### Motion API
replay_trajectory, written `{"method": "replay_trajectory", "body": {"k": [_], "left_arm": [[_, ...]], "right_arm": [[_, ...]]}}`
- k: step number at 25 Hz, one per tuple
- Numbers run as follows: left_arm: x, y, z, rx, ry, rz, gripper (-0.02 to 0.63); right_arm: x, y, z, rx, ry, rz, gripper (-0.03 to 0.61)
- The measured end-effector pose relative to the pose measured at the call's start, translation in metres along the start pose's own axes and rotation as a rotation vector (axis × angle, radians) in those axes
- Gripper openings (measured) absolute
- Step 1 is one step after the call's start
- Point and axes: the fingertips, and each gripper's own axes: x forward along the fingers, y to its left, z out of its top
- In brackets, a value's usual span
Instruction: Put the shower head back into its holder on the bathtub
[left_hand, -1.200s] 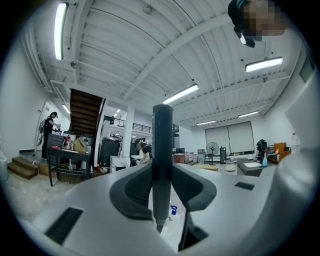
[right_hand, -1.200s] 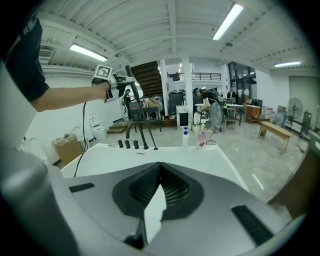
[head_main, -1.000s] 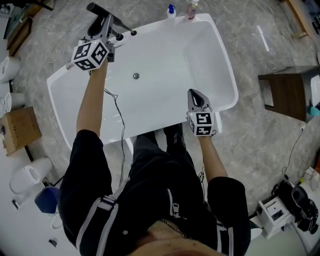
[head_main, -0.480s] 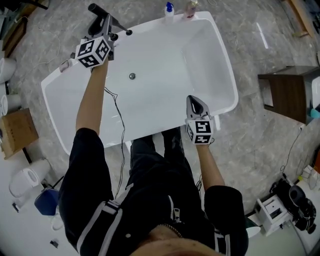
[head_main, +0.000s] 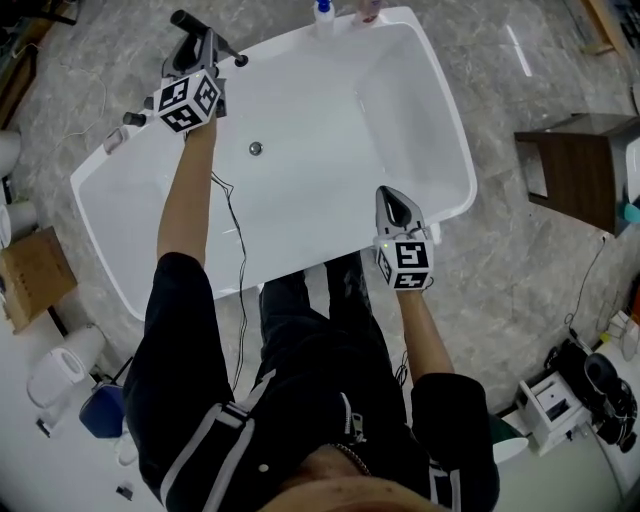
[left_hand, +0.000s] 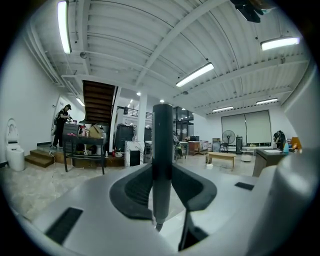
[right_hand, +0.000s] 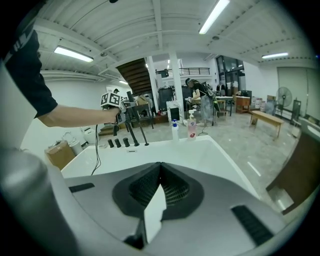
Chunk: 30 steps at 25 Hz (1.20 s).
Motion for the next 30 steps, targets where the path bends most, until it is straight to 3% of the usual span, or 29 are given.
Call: {"method": "replay_trajectory", "body": {"k": [13, 24, 30], "left_arm": [[0.026, 0.016, -0.083, 0.034, 0.061, 0.029, 0.130], [0.056, 0.037, -0.134, 0.025, 0.090, 0.056, 0.130], [0.061, 0.050, -0.171, 0.014, 0.113, 0.081, 0.130]], "right_arm": [[0.017, -0.003, -0.041, 0.033, 0.074, 0.024, 0.009], [0.040, 0.004, -0.063, 0.030, 0.124, 0.065, 0.009], [0.042, 0.002, -0.093, 0.049, 0.176, 0.062, 0.009]]}}
